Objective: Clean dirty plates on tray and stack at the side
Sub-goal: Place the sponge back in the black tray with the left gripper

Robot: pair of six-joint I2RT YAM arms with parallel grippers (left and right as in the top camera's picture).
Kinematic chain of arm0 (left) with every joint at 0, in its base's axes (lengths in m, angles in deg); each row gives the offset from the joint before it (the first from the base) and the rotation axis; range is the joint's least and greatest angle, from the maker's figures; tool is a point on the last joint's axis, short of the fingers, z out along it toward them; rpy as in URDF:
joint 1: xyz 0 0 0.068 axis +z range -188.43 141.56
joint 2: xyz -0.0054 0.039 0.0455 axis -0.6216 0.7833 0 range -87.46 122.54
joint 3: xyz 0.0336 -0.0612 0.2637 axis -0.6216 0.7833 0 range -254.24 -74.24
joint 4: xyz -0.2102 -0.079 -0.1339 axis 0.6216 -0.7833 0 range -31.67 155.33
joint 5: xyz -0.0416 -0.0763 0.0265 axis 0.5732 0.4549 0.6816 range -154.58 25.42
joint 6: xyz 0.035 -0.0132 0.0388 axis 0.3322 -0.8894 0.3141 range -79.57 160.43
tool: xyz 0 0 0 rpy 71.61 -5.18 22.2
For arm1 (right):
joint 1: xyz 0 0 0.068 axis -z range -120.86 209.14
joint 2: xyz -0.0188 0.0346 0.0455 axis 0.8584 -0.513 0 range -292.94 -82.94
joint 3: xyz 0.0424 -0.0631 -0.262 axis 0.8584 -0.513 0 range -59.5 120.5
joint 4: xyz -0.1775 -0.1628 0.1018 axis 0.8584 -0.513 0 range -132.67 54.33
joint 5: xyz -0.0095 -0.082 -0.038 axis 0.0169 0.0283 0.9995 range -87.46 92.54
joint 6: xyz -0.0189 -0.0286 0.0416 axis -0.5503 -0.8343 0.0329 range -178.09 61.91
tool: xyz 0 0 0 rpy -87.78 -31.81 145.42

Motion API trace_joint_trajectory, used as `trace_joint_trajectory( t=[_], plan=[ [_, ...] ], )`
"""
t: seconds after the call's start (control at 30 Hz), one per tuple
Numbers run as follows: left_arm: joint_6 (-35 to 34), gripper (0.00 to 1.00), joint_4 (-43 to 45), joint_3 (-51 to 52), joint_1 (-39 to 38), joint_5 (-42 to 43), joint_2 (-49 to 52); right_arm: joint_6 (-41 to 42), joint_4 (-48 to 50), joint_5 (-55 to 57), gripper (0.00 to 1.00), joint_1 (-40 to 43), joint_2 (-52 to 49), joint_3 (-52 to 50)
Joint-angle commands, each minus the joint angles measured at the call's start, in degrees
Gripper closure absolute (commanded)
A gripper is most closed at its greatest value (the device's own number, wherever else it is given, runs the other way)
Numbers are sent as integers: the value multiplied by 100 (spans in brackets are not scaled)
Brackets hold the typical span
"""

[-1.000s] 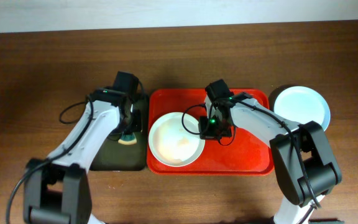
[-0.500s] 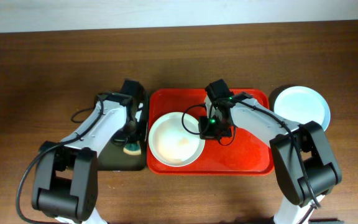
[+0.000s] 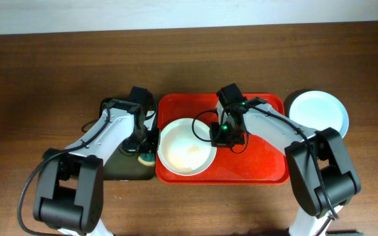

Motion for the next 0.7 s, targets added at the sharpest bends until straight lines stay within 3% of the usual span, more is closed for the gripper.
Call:
trace_joint_trajectory(
  t=[0.0, 0.17, 0.37, 0.6, 0.63, 0.67],
  plan=[
    [48, 100, -15, -131, -13, -282, -11, 28, 4, -31, 81, -68, 44, -31],
    [-105, 100, -76, -345, 341, -868, -461, 28, 9, -28, 72, -68, 44, -31],
    [103, 100, -133, -240, 1185, -680, -629, 28, 9, -28, 72, -68, 44, -31],
    [94, 100, 697, 354, 1211, -699, -619, 31, 28, -28, 70, -68, 44, -31],
    [92, 98, 800, 433, 1211, -695, -619, 28, 28, -28, 70, -68, 44, -31],
    [92, 89, 837, 466, 1211, -682, -619, 28, 26, -28, 70, -68, 44, -31]
  ],
)
